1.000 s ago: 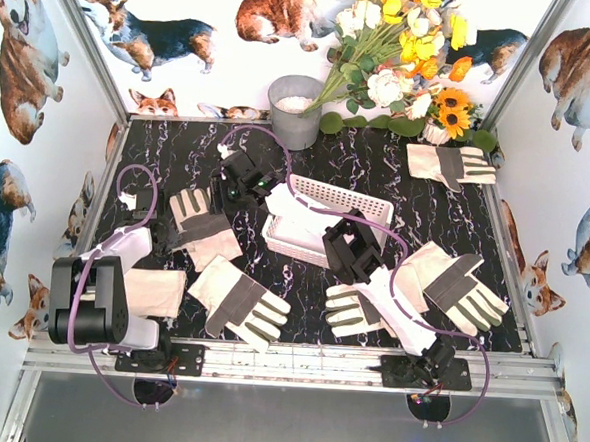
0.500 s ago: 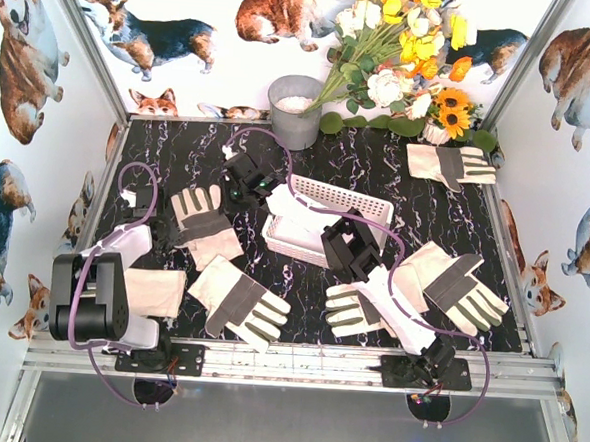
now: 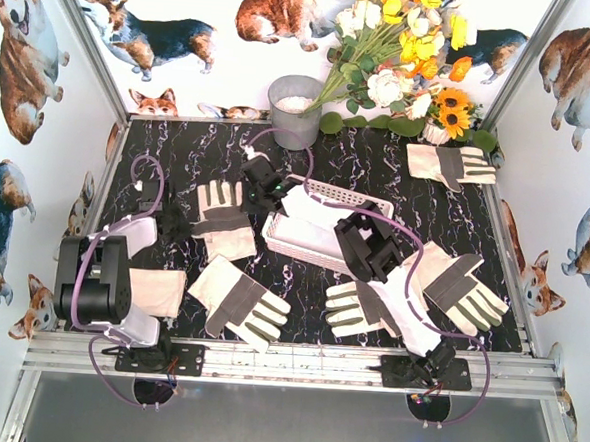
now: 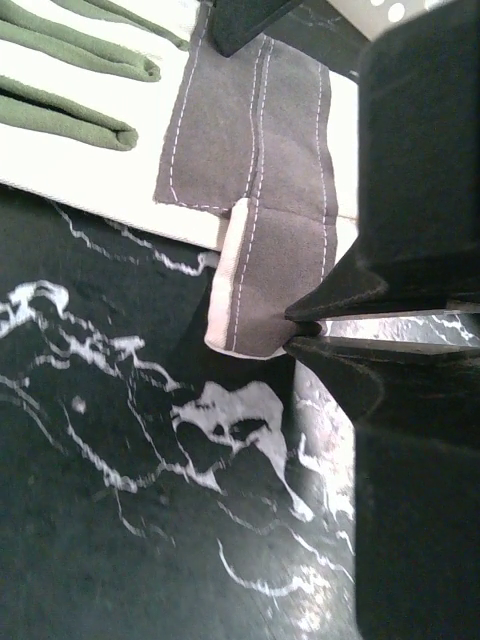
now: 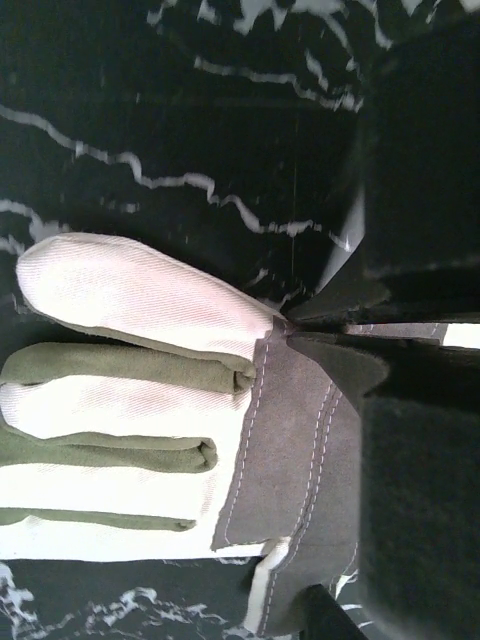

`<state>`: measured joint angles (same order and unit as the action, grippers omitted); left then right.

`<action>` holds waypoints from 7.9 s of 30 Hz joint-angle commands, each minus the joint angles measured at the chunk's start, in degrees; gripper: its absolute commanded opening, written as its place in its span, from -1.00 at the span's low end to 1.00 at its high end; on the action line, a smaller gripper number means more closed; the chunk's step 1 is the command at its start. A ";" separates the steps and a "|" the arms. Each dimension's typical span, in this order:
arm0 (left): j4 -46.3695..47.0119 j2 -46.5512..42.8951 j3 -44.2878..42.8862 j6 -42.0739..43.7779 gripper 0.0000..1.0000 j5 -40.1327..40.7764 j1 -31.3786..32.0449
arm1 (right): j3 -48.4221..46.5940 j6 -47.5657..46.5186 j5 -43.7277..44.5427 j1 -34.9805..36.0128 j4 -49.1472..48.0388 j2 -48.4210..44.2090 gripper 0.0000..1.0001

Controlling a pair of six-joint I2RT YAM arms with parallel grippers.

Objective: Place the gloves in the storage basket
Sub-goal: Move the glove to the center of the board, then pick up the glove from the center of the board, then pair the glove with the glove.

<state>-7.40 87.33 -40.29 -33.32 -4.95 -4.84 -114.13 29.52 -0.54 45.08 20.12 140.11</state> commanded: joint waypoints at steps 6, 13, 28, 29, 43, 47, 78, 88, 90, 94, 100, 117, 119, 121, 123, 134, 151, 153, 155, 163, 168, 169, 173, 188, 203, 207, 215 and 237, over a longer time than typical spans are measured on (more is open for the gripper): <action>1.58 5.07 -4.80 1.16 -0.96 -1.96 1.19 | 4.84 2.69 4.12 -1.18 2.75 -3.56 -1.00; 0.62 4.88 -6.35 1.49 -0.94 1.09 1.20 | 8.27 3.61 3.64 -0.24 1.88 -5.83 -1.00; -9.80 -9.65 -6.42 4.12 0.31 3.03 1.22 | 2.68 0.29 -4.09 -0.23 1.62 -11.33 0.04; -11.30 -11.00 -6.30 4.45 0.35 2.91 1.18 | 2.60 -0.08 -4.71 -0.25 1.46 -12.14 0.09; -28.64 -20.70 -4.18 2.23 0.32 -9.08 3.90 | 10.91 -3.49 -10.89 -0.89 -3.59 -27.52 0.37; -36.67 -21.41 -5.32 0.55 0.31 -10.66 8.48 | 15.56 -4.04 -12.08 -2.27 -3.77 -32.17 0.37; -43.56 -17.37 8.05 -12.24 -0.07 -17.58 30.60 | 58.88 -3.71 -11.70 -19.15 3.16 -75.01 0.46; -39.37 -21.53 0.13 -12.49 -0.92 -24.57 30.95 | 61.63 0.80 -21.64 -19.15 2.42 -75.00 0.49; -38.67 -23.09 -2.27 -12.82 -0.95 -26.73 30.95 | 62.41 3.49 -24.66 -19.15 2.23 -75.38 0.50; -33.03 -25.75 -5.93 -15.66 -1.00 -32.18 30.95 | 64.40 8.59 -28.56 -19.15 1.81 -78.08 0.53; -27.79 -27.35 -11.90 -16.83 -1.00 -35.13 31.03 | 64.64 13.62 -29.99 -19.15 3.15 -79.30 0.72; -6.38 -32.57 -12.98 -30.44 -1.00 -26.67 31.04 | 66.40 23.88 -26.85 -19.15 1.10 -84.78 0.82; -5.64 -32.57 -13.50 -30.32 -1.00 -25.06 31.03 | 66.34 25.73 -24.26 -19.15 1.73 -85.57 0.80; -3.77 -32.49 -13.70 -30.58 -1.00 -23.56 31.03 | 66.14 27.68 -21.05 -19.15 3.14 -86.24 0.78; -0.67 -32.40 -13.40 -31.38 -1.00 -21.87 31.14 | 66.36 30.02 -18.03 -19.15 3.68 -86.77 0.78; 11.65 -33.04 -8.41 -34.30 -1.00 -16.85 32.61 | 65.98 47.09 -11.32 -19.15 -4.24 -83.86 0.79; 18.21 -29.86 -8.73 -33.83 -1.00 -17.18 35.12 | 62.35 55.93 -3.34 -12.65 -16.51 -70.71 0.40; 17.93 -29.85 -8.72 -33.44 -1.00 -17.22 35.13 | 62.44 55.88 -1.58 -12.65 -16.47 -71.27 0.22; 17.29 -29.85 -8.58 -33.04 -1.00 -16.89 35.09 | 62.40 55.45 -0.13 -12.65 -16.36 -72.13 0.02; 17.68 -28.81 -7.92 -32.88 -1.00 -17.02 35.14 | 62.45 55.33 2.16 -12.64 -16.14 -74.22 -0.54; 14.58 -28.96 -8.24 -30.95 -1.00 -16.17 35.08 | 62.54 54.92 3.00 -12.65 -16.29 -75.28 -0.94; 13.66 -29.11 -8.37 -30.37 -1.00 -15.62 35.08 | 62.46 54.57 3.11 -12.65 -16.15 -75.37 -1.00; 12.43 -29.87 -7.78 -30.25 -1.00 -13.64 35.08 | 61.93 52.92 3.82 -12.65 -15.06 -75.69 -1.00; 12.32 -26.15 -12.64 -33.62 -1.00 -9.75 33.55 | 60.24 7.62 -10.93 -12.74 -16.15 -80.69 0.48; 15.14 -24.62 -11.69 -36.62 -1.00 -12.48 33.31 | 58.20 -29.34 -11.47 -7.56 -8.70 -76.63 0.70; 15.05 -25.12 -11.36 -36.73 -1.00 -12.78 33.32 | 58.24 -29.74 -11.93 -7.55 -13.57 -73.23 0.72; 14.03 -26.87 -9.82 -37.12 -1.00 -12.80 33.32 | 59.07 -28.53 -9.71 -7.62 -21.03 -69.89 0.74; 11.83 -26.16 -11.98 -35.56 -1.00 -12.96 33.29 | 60.78 -33.46 -7.45 -8.61 -19.99 -72.98 1.00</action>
<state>3.42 60.90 -50.15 -70.02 -16.97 28.77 -52.60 -3.03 -4.64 36.56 2.90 67.61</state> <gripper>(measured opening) 0.010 0.995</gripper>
